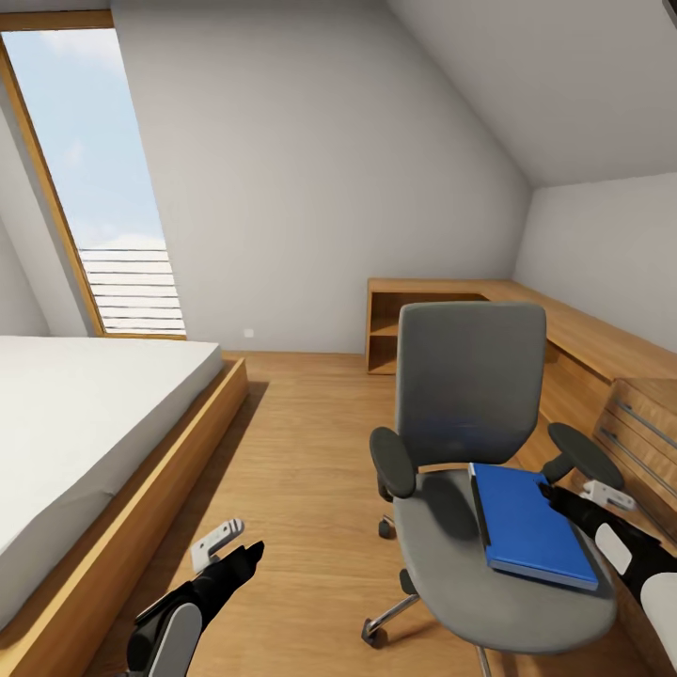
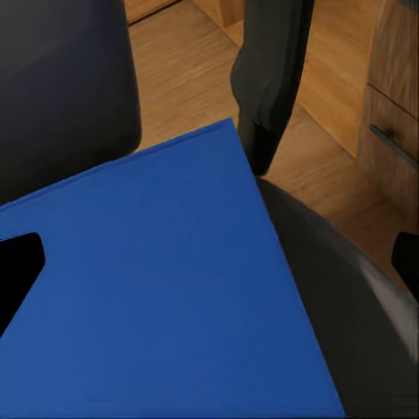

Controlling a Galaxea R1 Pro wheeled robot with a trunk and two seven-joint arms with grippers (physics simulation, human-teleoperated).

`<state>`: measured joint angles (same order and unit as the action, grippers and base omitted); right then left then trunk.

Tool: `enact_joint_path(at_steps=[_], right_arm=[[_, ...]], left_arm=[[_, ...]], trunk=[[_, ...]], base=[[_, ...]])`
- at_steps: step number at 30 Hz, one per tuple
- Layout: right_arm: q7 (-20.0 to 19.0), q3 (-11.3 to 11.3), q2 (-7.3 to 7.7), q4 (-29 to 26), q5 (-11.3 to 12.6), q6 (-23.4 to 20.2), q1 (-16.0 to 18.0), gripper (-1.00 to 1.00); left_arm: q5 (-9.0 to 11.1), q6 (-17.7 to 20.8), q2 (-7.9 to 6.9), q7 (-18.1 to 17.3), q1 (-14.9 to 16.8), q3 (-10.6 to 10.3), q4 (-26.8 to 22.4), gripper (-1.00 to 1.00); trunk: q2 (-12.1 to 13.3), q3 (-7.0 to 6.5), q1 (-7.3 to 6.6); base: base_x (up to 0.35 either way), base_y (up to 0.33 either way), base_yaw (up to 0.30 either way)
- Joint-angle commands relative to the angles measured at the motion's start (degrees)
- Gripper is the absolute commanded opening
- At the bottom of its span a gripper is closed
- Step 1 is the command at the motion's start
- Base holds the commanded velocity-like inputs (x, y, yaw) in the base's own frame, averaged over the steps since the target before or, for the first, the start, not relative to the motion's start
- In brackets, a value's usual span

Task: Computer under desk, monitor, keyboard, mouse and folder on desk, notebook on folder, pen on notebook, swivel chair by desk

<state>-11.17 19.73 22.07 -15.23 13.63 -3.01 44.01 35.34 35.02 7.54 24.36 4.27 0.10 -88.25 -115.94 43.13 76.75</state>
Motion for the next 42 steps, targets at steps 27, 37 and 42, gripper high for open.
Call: enact_joint_path(at_steps=[27,37,42], right_arm=[[4.4,-0.6,-1.59,0.1,-3.8,-0.5,0.0,1.0],[4.4,-0.7,-1.66,0.1,-3.8,-0.5,0.0,1.0],[4.4,-0.7,-2.05,0.1,-3.9,-0.5,0.0,1.0]], left_arm=[[0.7,0.1,0.08,0.5,0.0,-0.1,-0.1,1.0],[0.7,0.1,0.11,0.5,0.0,-0.3,-0.1,1.0],[0.7,0.1,0.11,0.5,0.0,-0.3,-0.2,1.0]], trunk=[[-6.4,2.93,3.51],[-8.9,4.01,4.82],[-10.9,4.91,5.92]], base=[[0.0,0.0,0.0],[0.0,0.0,0.0],[0.0,0.0,0.0]])
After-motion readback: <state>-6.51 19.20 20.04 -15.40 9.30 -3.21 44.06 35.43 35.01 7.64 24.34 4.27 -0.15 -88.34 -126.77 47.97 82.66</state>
